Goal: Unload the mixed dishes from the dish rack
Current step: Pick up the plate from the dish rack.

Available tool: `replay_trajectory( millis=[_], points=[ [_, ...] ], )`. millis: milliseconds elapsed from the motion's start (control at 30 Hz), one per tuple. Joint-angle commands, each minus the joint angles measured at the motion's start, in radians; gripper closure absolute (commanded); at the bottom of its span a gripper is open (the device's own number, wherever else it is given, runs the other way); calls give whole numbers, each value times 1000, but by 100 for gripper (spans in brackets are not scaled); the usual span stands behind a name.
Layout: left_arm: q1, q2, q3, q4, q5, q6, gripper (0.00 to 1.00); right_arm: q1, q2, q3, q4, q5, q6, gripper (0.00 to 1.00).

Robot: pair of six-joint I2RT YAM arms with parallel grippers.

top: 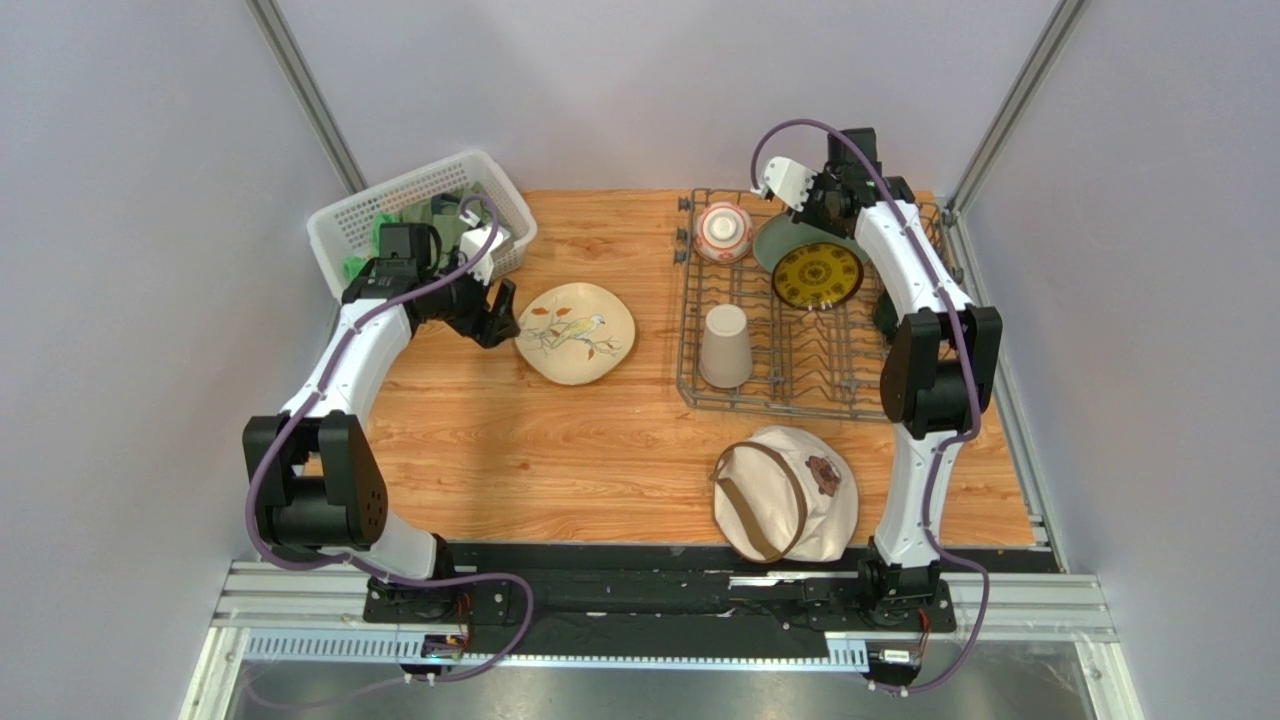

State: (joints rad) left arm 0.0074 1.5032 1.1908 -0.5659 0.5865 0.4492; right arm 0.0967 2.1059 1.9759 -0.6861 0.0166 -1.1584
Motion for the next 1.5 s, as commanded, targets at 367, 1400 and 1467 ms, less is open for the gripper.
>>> replay_trajectory(
  millis=[367, 1400, 1467],
  points=[
    [-3, -24, 44, 9, 18, 8, 22, -6, -58, -20, 100, 14, -61, 96],
    [-4, -23, 44, -3, 55, 8, 23, -5, -195, 47, 13, -47, -136, 98],
    [-4, -23, 44, -3, 53, 9, 23, -5, -201, 49, 10, -49, -139, 98]
  ],
)
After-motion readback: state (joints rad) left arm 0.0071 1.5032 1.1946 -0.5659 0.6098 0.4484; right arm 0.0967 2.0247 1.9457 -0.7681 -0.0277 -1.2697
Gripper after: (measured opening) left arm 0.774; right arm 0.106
